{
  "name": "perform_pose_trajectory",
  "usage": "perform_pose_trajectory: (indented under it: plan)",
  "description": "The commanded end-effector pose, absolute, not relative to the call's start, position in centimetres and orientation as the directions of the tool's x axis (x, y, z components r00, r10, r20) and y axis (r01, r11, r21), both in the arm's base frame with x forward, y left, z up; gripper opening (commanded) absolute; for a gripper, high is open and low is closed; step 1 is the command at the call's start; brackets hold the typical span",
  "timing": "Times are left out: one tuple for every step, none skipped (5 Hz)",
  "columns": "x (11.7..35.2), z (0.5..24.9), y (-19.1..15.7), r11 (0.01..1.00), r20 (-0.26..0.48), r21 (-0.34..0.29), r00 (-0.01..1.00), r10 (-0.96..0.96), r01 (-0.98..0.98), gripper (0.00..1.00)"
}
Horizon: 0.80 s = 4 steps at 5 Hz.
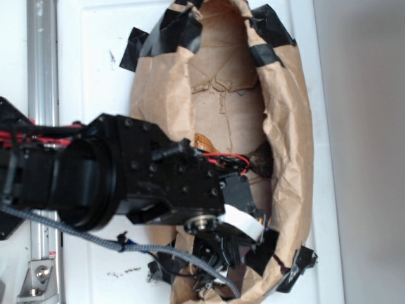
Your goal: Grab the plastic pickle.
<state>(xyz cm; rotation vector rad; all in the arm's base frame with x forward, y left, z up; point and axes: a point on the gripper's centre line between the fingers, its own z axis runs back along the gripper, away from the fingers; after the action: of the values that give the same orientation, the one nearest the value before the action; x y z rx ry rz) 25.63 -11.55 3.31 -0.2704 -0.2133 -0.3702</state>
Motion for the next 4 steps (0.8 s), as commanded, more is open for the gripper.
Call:
perform_pose_trajectory:
  plan:
    - [25.7,2.8,-12.6,0.919,0.147,-0.100,0.919,-0.366,0.382,0.00]
    - [26.8,4.9,-10.5,0.940,0.174,-0.046,0.929,-0.325,0.338,0.00]
    - [28.1,7.3,-7.7,0.963,0.219,-0.026,0.941,-0.257,0.269,0.00]
    - [29.4,10.2,-3.8,0.985,0.261,0.006,0.951,-0.166,0.170,0.00]
